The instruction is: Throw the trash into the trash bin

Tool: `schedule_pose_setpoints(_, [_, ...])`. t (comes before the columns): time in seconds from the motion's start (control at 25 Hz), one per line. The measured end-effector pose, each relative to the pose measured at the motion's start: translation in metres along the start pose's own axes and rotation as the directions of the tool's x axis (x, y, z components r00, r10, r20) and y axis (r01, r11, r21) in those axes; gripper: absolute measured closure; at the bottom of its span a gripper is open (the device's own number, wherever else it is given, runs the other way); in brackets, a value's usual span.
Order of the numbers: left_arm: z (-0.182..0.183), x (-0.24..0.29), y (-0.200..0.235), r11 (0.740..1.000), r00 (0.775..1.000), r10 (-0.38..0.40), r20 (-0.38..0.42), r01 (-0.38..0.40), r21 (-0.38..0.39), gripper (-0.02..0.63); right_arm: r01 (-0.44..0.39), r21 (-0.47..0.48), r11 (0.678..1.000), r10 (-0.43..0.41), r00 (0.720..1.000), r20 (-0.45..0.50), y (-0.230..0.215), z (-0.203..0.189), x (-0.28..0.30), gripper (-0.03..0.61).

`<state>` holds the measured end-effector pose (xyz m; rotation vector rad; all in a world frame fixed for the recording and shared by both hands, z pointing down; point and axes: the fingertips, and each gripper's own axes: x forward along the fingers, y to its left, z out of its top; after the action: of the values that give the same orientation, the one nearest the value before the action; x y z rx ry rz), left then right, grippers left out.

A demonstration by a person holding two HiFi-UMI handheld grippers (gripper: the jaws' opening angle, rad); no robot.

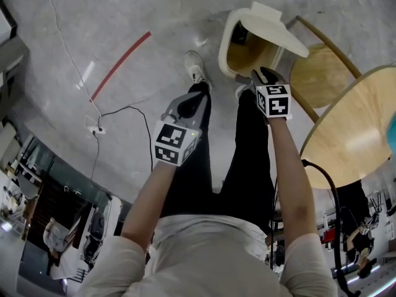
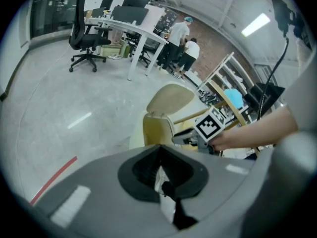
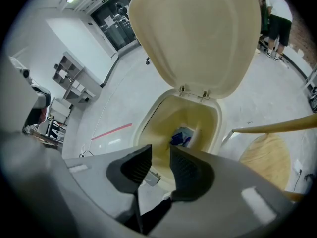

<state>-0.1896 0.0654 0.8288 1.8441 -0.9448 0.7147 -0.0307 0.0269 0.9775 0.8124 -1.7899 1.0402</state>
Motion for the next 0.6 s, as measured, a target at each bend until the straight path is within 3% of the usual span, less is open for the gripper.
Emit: schedule_pose_setpoints(0.6, [0.032,-0.043,-0.056,0.998,1.0,-0.021,0.012,0.02,0.062,0.609,0.013,-0.069,0.998,-0.008,0.998,0.065,0.028,0.027,-0.106,0.533])
